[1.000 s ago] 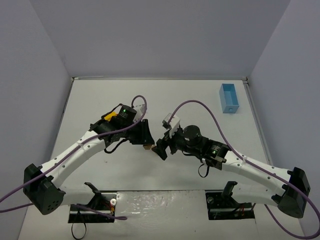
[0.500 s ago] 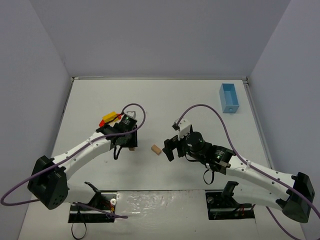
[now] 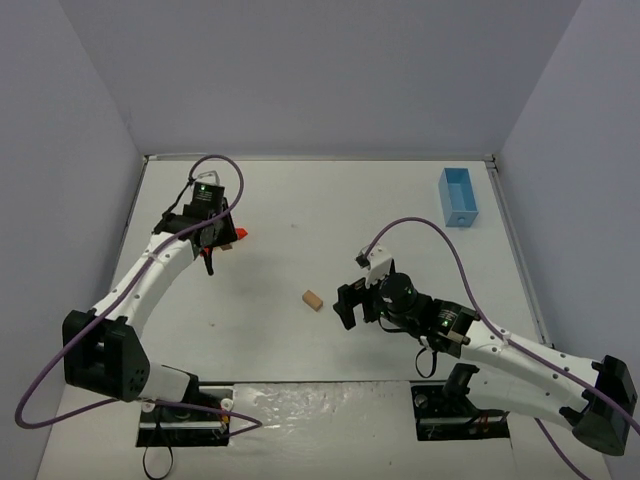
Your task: Build the wood block tower
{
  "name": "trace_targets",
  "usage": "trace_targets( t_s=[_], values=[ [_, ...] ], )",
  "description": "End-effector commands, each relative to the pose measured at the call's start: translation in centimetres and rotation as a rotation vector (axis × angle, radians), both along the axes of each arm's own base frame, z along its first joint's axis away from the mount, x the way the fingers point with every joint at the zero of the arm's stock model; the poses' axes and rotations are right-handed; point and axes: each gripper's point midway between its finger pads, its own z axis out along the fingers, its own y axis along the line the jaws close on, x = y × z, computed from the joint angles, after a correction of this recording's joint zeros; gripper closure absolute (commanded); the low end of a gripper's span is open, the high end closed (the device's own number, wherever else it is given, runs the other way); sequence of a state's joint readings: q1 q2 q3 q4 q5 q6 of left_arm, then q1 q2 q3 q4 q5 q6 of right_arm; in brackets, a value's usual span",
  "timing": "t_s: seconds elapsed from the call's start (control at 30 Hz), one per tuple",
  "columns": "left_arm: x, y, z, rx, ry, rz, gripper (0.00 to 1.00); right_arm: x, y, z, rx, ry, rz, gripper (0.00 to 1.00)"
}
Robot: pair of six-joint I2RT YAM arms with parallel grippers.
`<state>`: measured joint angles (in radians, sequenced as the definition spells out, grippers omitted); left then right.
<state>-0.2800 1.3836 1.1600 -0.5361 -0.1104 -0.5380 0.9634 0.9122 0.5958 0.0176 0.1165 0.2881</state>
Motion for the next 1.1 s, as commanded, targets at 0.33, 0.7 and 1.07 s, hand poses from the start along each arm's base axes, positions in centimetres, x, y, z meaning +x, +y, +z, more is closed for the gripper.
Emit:
trace_targets(
  t_s=[0.33, 0.7, 1.07],
  values=[
    [-2.4, -4.3, -8.4, 0.031, 0.115, -0.064, 0.99, 0.2, -0.4, -0.5, 0.020, -0.002, -0.039, 0.05],
    [-3.5, -5.2, -12.9, 0.036, 0.174, -0.027, 0.79, 0.1, -0.6, -0.3, 0.033, -0.001, -0.049, 0.05],
    [-4.5, -4.6, -11.4, 0.043, 0.193, -0.016, 0.66, 0.1, -0.9, -0.4, 0.035, -0.005, -0.053, 0.05]
  ],
)
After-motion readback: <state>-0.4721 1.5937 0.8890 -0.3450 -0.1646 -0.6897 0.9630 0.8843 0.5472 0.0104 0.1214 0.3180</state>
